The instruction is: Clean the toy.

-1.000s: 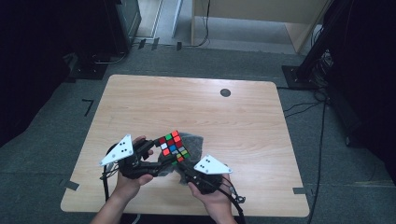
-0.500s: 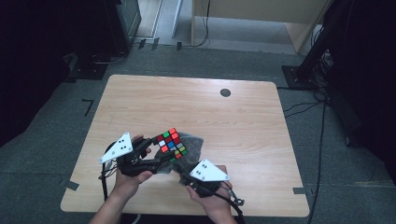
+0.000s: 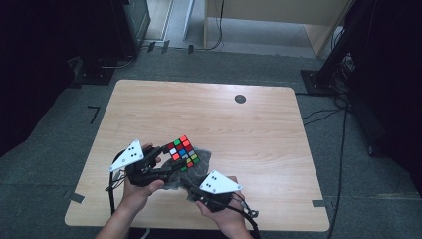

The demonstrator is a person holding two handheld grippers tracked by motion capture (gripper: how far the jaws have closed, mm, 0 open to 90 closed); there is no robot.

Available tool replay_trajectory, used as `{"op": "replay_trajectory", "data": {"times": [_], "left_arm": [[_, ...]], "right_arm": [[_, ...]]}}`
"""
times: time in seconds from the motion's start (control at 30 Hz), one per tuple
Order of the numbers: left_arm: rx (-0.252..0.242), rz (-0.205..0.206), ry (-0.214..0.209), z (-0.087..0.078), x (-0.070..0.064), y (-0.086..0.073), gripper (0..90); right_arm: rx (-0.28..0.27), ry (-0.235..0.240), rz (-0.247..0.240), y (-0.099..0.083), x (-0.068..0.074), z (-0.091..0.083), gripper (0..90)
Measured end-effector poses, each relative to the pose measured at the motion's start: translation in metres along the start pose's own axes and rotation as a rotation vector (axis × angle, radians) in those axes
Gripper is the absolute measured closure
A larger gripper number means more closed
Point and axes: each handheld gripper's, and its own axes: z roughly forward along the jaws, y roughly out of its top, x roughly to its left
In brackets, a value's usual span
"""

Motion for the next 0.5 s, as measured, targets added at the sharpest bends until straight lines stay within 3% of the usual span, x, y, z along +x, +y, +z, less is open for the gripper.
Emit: {"op": "replay_trajectory", "data": {"times": [0.07,0.13,0.2,0.33,0.43,0.5], "left_arm": [[0.002,0.007,-0.010,0.002,-0.003,0.000,34.5],[0.010,0.013,-0.011,0.005,-0.004,-0.002,34.5],[0.017,0.011,-0.002,0.007,-0.004,-0.003,34.5],[0.065,0.070,0.081,0.007,-0.006,-0.004,34.5],[0.038,0.044,0.069,0.004,-0.004,-0.001,34.5],[0.009,0.024,0.035,0.001,-0.003,0.000,34.5]], "right_arm": [[-0.023,-0.050,0.061,-0.001,-0.010,-0.005,70.0],[-0.065,-0.060,0.086,0.002,-0.013,-0.010,70.0],[-0.072,-0.063,0.061,0.003,-0.008,-0.011,70.0],[-0.027,-0.001,-0.006,0.001,0.006,-0.001,69.9],[0.005,0.036,-0.035,-0.001,0.009,0.003,69.6],[0.048,0.017,-0.044,-0.003,0.003,0.005,69.3]]}}
